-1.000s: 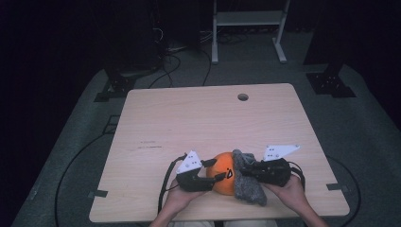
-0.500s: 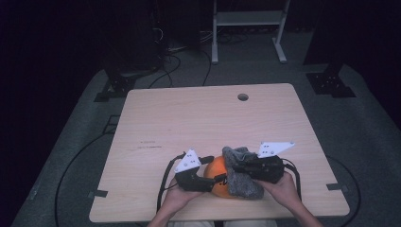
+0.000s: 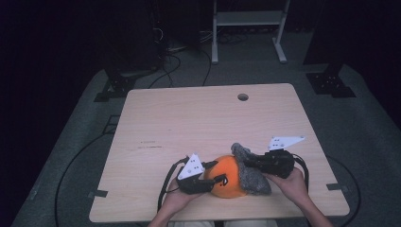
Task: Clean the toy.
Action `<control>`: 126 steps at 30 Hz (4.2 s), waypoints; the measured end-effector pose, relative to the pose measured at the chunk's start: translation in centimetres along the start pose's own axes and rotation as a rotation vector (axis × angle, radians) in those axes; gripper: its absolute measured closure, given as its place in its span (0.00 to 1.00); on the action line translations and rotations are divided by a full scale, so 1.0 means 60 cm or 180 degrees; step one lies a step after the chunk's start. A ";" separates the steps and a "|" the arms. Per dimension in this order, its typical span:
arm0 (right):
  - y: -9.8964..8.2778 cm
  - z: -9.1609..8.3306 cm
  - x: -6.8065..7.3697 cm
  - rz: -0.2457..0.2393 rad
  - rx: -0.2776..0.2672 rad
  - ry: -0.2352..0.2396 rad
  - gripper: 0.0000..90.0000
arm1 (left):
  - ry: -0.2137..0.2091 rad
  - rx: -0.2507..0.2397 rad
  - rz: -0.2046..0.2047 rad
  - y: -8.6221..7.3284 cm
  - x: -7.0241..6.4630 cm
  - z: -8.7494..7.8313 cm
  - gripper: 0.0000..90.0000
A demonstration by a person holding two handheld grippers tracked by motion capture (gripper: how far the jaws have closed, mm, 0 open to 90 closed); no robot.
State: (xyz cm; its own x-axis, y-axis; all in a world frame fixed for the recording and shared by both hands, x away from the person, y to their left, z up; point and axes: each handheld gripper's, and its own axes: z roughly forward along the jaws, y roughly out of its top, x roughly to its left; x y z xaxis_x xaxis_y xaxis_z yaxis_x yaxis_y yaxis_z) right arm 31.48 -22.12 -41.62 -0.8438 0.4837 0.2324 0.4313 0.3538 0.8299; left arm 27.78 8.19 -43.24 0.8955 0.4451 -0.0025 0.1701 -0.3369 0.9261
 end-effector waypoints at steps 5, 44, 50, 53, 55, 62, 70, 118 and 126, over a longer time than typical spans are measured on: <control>-0.011 0.012 0.022 -0.0089 0.0036 0.0042 0.91 | -0.0031 0.0121 -0.0346 0.008 0.018 -0.002 0.25; -0.039 -0.016 0.011 -0.0064 -0.0076 -0.0159 0.91 | -0.0137 0.0112 0.0205 -0.001 0.022 -0.015 0.48; -0.003 -0.018 0.038 -0.0227 -0.0393 0.0039 0.92 | -0.0160 0.0122 0.0187 -0.002 0.022 -0.013 0.49; -0.010 0.001 0.040 -0.0234 -0.0251 0.0072 0.92 | -0.0174 0.0173 0.0194 -0.004 0.024 -0.017 0.49; -0.021 0.002 0.033 -0.0163 -0.0258 0.0090 0.92 | -0.0181 0.0152 0.0156 -0.007 0.026 -0.019 0.49; -0.016 -0.016 0.034 -0.0180 -0.0289 0.0019 0.92 | -0.0160 0.0149 0.0138 -0.009 0.029 -0.017 0.49; -0.027 0.008 0.036 -0.0088 -0.0204 0.0098 0.91 | -0.0273 0.0366 -0.0258 0.011 0.030 -0.016 0.11; 0.005 0.005 0.043 -0.0132 -0.0396 0.0172 0.92 | -0.0130 0.0144 0.0288 -0.010 0.022 -0.016 0.37; -0.024 0.018 0.026 0.0095 -0.0420 0.0195 0.92 | -0.0287 0.0275 -0.0200 -0.013 0.050 -0.018 0.26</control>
State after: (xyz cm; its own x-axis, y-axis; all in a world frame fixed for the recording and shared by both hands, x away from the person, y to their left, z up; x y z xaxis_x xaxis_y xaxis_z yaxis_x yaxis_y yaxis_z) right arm 29.90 -20.99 -42.98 -0.8510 0.4411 0.2852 0.4143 0.2299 0.8806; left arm 29.88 10.66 -43.58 0.9146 0.3926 -0.0969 0.2582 -0.3827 0.8871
